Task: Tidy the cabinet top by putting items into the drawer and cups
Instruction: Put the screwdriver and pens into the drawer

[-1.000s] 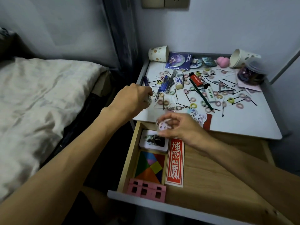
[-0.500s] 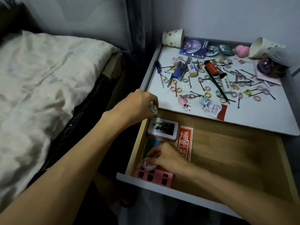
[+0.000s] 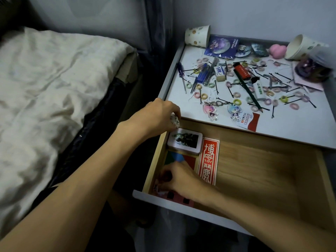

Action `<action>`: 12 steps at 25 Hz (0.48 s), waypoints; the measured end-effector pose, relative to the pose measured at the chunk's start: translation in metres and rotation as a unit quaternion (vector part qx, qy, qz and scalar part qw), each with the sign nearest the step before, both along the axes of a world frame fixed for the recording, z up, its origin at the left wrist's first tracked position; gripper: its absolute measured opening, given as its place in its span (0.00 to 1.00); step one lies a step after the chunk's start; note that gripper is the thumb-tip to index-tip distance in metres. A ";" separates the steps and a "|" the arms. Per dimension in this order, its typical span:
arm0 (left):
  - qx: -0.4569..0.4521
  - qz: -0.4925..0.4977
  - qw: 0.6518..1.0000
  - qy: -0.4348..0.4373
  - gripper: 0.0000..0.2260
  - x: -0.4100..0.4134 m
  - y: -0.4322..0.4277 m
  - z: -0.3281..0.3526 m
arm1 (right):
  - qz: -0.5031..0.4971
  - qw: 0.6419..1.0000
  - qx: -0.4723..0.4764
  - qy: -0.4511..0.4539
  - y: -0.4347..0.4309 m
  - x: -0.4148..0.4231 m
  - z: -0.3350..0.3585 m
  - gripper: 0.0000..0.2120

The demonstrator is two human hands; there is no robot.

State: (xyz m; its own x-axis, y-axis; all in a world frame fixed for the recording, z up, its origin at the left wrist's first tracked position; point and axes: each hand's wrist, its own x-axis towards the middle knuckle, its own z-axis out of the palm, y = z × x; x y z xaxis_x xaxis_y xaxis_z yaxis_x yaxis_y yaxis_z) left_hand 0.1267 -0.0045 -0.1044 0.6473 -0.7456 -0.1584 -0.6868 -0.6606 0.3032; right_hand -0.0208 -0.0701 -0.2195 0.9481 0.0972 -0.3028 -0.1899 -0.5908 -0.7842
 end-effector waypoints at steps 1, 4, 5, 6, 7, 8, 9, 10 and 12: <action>-0.001 0.000 1.000 0.002 0.14 -0.001 0.000 0.000 | 0.001 1.000 -0.011 -0.008 0.001 -0.001 0.001 0.10; 0.001 -0.001 1.000 0.012 0.14 -0.002 -0.001 -0.002 | 0.010 0.999 -0.036 -0.024 0.002 -0.002 0.004 0.12; 0.004 -0.002 1.000 0.014 0.14 -0.002 -0.001 -0.002 | 0.011 0.999 -0.037 -0.026 0.003 -0.002 0.004 0.13; 0.007 -0.002 1.000 0.017 0.15 -0.002 -0.001 -0.003 | 0.010 0.999 -0.034 -0.026 0.003 -0.002 0.004 0.14; 0.009 -0.002 1.000 0.019 0.15 -0.002 -0.001 -0.003 | 0.008 0.999 -0.031 -0.026 0.004 -0.002 0.004 0.16; 0.010 -0.003 1.000 0.020 0.15 -0.002 -0.001 -0.004 | 0.006 0.999 -0.028 -0.026 0.004 -0.001 0.004 0.17; 0.010 -0.003 1.000 0.021 0.15 -0.002 -0.001 -0.004 | 0.005 0.999 -0.028 -0.027 0.004 -0.001 0.003 0.18; 0.010 -0.004 1.000 0.020 0.15 -0.003 -0.001 -0.004 | 0.004 0.999 -0.027 -0.026 0.004 -0.001 0.003 0.19; 0.011 -0.004 1.000 0.019 0.15 -0.002 -0.001 -0.004 | 0.002 1.000 -0.018 -0.019 0.003 -0.002 0.002 0.22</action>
